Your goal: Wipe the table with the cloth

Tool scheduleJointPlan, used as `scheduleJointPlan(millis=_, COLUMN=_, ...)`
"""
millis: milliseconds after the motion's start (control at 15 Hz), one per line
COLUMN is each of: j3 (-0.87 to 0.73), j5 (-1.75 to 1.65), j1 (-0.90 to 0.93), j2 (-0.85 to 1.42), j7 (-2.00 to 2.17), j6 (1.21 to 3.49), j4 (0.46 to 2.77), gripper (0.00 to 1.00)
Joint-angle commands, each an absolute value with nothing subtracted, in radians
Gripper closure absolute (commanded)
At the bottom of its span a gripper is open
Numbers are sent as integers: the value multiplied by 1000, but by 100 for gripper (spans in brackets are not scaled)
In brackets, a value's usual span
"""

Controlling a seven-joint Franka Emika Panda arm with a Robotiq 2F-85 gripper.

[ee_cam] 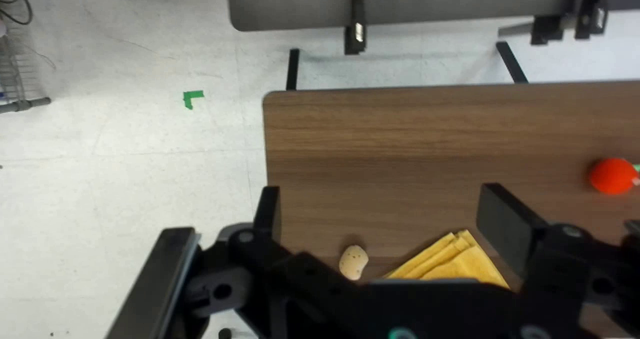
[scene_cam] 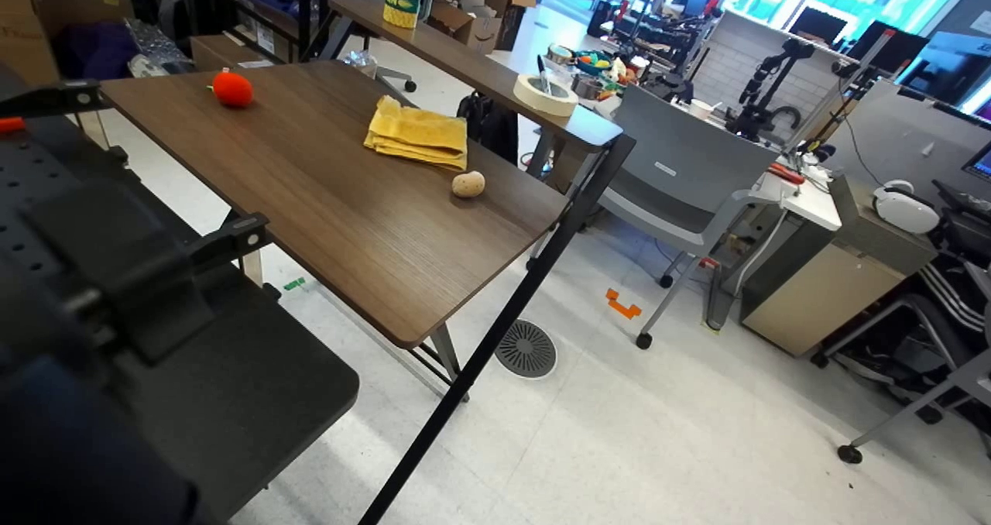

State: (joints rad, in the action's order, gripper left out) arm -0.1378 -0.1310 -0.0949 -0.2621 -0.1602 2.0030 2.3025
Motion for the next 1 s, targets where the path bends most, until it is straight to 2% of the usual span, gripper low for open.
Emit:
scheduleJointPlan(millis=0, j3=-44, j5=-94, j1=-57, j2=-197, j7=116, j6=2263, j4=2388, gripper=0)
scheduleJointPlan(millis=267, j3=116, j5=-306, j1=-164, j2=2, j7=463, j6=2587, j4=2420, gripper=0)
scheduleJointPlan(millis=333, j3=131, j5=-417, j1=-193, j2=42, j7=553, j6=2575, j4=2401, gripper=0)
scheduleJointPlan(millis=400, j3=55, j5=-305, j1=-87, j2=-44, j7=443, j6=2523, j4=2432, gripper=0)
scheduleJointPlan(millis=800, j3=48, j5=-383, j1=-113, j2=54, j7=524, j6=2573, j4=2402, gripper=0)
scheduleJointPlan(millis=933, j3=35, j5=-368, j1=-99, j2=81, j7=340, j6=2550, j4=2383, gripper=0)
